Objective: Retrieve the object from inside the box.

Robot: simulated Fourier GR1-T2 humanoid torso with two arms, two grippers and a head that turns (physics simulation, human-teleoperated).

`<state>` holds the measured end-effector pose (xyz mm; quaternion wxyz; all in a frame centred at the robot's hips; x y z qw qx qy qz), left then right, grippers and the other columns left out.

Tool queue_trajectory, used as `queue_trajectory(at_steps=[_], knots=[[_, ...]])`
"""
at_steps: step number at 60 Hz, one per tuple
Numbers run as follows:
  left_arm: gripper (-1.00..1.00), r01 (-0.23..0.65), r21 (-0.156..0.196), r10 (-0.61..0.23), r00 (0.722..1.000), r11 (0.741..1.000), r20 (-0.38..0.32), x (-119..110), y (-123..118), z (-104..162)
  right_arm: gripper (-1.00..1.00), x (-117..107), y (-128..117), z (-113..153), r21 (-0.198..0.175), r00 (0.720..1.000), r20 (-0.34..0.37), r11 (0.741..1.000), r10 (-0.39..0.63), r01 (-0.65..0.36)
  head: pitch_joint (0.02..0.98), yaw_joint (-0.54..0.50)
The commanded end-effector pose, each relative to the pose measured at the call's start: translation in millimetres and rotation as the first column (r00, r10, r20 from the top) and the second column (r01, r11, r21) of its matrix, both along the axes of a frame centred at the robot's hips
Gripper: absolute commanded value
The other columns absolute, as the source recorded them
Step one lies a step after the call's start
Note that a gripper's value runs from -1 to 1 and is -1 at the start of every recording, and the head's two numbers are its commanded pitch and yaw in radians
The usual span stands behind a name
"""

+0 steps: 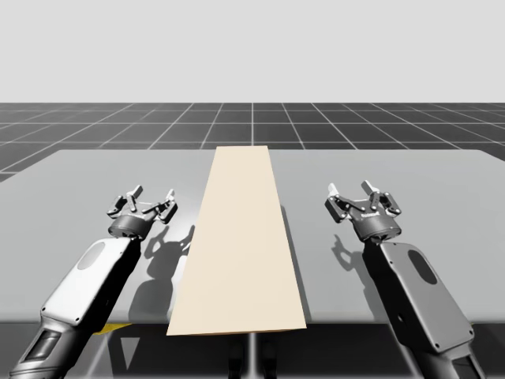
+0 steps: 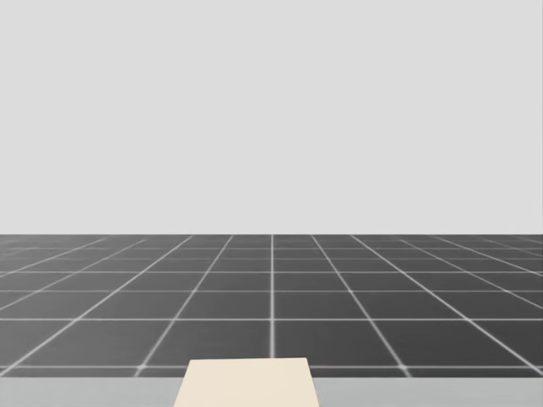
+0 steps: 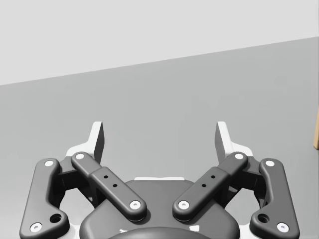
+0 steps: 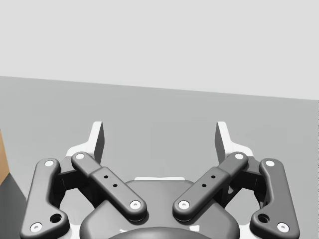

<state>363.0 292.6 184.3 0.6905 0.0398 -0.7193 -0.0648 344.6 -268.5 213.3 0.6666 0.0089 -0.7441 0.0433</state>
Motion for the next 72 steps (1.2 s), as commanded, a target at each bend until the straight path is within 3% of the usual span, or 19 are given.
queue_trajectory(at_steps=[1, 5, 12, 13, 15, 17, 18, 21, 24, 26, 28, 29, 31, 32, 34, 37, 54, 60, 72], knots=[[-1.00, 0.003, 0.002, -0.003, 1.000, 1.000, 0.002, 0.2, 0.0, -0.7, -1.00, -2.4, 3.0, -0.4, -0.005, 1.000, -0.003, 1.000, -0.012, 0.012, 0.063, 0.00], [-1.00, 0.004, 0.004, -0.004, 1.000, 1.000, 0.000, 0.1, 0.1, -0.9, -1.00, -1.9, 3.4, 0.0, -0.004, 1.000, 0.005, 1.000, 0.009, -0.009, 0.064, 0.00], [-1.00, 0.055, 0.027, -0.054, 0.997, 0.998, -0.047, 1.3, 0.9, -5.2, -1.00, -0.5, -2.7, -5.1, -0.056, 0.999, -0.005, 0.997, 0.052, -0.052, 0.066, 0.00], [-1.00, 0.079, 0.038, -0.077, 0.995, 0.996, -0.057, 1.3, 0.6, -6.9, -1.00, 0.2, -5.4, -8.5, -0.074, 0.997, -0.025, 0.995, 0.071, -0.073, 0.066, 0.00], [-1.00, 0.116, 0.035, -0.113, 0.991, 0.993, -0.075, 1.2, -0.7, -9.8, -1.00, 0.6, -7.1, -12.1, -0.068, 0.994, -0.062, 0.993, 0.087, -0.092, 0.067, 0.00], [-1.00, 0.163, 0.036, -0.158, 0.981, 0.986, -0.111, 1.3, -2.4, -12.9, -1.00, 1.7, -8.6, -16.3, -0.086, 0.992, -0.081, 0.991, 0.097, -0.104, 0.068, 0.00], [-1.00, 0.168, 0.054, -0.160, 0.980, 0.984, -0.118, 1.4, -3.8, -15.5, -1.00, 2.2, -9.4, -19.0, -0.094, 0.990, -0.099, 0.989, 0.102, -0.111, 0.069, 0.00], [-1.00, 0.217, 0.066, -0.203, 0.963, 0.974, -0.175, 1.0, -8.2, -22.3, -1.00, 2.6, -9.4, -24.4, -0.083, 0.981, -0.141, 0.986, 0.134, -0.146, 0.069, 0.00], [-1.00, 0.273, 0.081, -0.249, 0.943, 0.959, -0.221, -1.4, -14.4, -27.6, -1.00, 1.2, -6.8, -28.0, -0.095, 0.972, -0.154, 0.976, 0.179, -0.195, 0.070, -0.01], [-1.00, 0.358, 0.074, -0.331, 0.911, 0.931, -0.248, -6.1, -20.6, -30.3, -1.00, -1.0, -3.8, -29.7, -0.086, 0.960, -0.167, 0.966, 0.226, -0.242, 0.070, -0.01], [-1.00, 0.396, 0.078, -0.366, 0.896, 0.915, -0.251, -9.5, -25.3, -31.1, -1.00, -2.2, -1.4, -30.5, -0.095, 0.953, -0.164, 0.957, 0.255, -0.273, 0.070, -0.01], [-1.00, 0.437, 0.084, -0.404, 0.878, 0.895, -0.258, -13.5, -30.3, -32.0, -1.00, -4.5, 1.4, -31.0, -0.093, 0.943, -0.167, 0.948, 0.287, -0.305, 0.069, -0.01], [-1.00, 0.460, 0.097, -0.424, 0.868, 0.882, -0.258, -15.9, -33.3, -32.6, -1.00, -6.0, 3.4, -31.5, -0.096, 0.936, -0.170, 0.941, 0.307, -0.326, 0.069, -0.01], [-1.00, 0.486, 0.119, -0.446, 0.858, 0.866, -0.257, -20.0, -37.8, -33.4, -1.00, -8.2, 6.4, -32.2, -0.104, 0.927, -0.171, 0.930, 0.334, -0.354, 0.069, -0.01], [-1.00, 0.521, 0.124, -0.479, 0.838, 0.844, -0.260, -24.0, -42.7, -34.0, -1.00, -9.9, 9.4, -32.9, -0.110, 0.917, -0.172, 0.918, 0.360, -0.381, 0.070, -0.01], [-1.00, 0.554, 0.144, -0.509, 0.821, 0.820, -0.259, -29.6, -50.4, -34.8, -1.00, -13.2, 15.1, -34.4, -0.123, 0.901, -0.172, 0.899, 0.397, -0.420, 0.070, -0.02], [-1.00, 0.739, 0.142, -0.696, 0.670, 0.659, -0.257, -59.1, -86.8, -35.4, -1.00, -26.6, 31.4, -38.2, -0.206, 0.828, -0.145, 0.802, 0.542, -0.561, 0.070, -0.03], [-1.00, 0.774, 0.131, -0.732, 0.629, 0.619, -0.261, -63.8, -93.6, -36.0, -1.00, -28.1, 33.7, -38.9, -0.211, 0.814, -0.135, 0.786, 0.565, -0.581, 0.071, -0.03], [-1.00, 0.796, 0.073, -0.759, 0.597, 0.601, -0.260, -56.2, -90.8, -32.3, -1.00, -29.4, 36.3, -40.4, -0.213, 0.792, -0.130, 0.763, 0.596, -0.610, 0.070, -0.01]])
